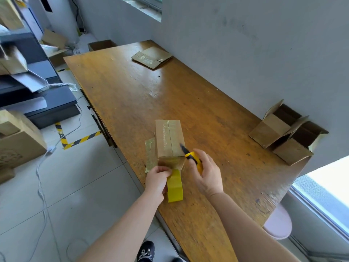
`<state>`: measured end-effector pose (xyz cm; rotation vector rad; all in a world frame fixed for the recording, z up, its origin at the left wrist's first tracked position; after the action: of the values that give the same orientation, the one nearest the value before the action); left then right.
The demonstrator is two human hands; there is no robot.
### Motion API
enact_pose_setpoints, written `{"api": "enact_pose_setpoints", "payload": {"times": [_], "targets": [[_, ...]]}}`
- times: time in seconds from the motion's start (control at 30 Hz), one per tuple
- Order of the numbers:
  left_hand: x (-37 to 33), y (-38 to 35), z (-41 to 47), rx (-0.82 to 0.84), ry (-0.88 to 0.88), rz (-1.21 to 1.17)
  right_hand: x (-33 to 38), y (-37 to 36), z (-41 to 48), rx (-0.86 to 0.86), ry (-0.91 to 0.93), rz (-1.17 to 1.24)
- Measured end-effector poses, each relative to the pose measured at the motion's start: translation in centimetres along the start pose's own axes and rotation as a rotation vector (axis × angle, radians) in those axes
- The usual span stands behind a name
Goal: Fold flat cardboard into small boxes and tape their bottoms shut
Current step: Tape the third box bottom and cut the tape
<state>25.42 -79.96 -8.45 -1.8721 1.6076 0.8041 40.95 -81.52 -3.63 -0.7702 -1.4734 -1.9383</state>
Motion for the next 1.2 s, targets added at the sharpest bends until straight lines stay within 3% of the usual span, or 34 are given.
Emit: {"api": "enact_pose_setpoints", "payload": {"times": [0.17, 0.27, 0.37, 1.2], "targets": [[-0.2, 0.1, -0.1, -0.003, 0.001, -0.046, 2.2, 0.0, 0.9, 0.266, 0.164, -0.097], [-0.3, 0.1, -0.1, -0.012, 0.006, -0.048, 2.3, 0.1, 2.0, 0.511, 0.079, -0.246], [-0.3, 0.1, -0.2, -0.017, 0.01, -0.041, 2.2, 0.4, 3.0, 0.603, -0.025, -0.359], [-0.8, -0.1, 0.7, 0.004, 0.042, -0.003, 3.9, -1.6, 5.5, 0.728, -0.185, -0.673]]}}
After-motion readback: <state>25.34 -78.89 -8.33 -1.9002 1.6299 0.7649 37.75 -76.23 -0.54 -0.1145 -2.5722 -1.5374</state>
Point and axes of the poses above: each hand's wrist, its own z-axis towards the middle knuckle, its own y-axis out of the back of the hand, x = y × z, the point moved 2 cm from there along z, towards the middle knuckle, and after that the axes turned 6 degrees about z, right-handed, at the moved point
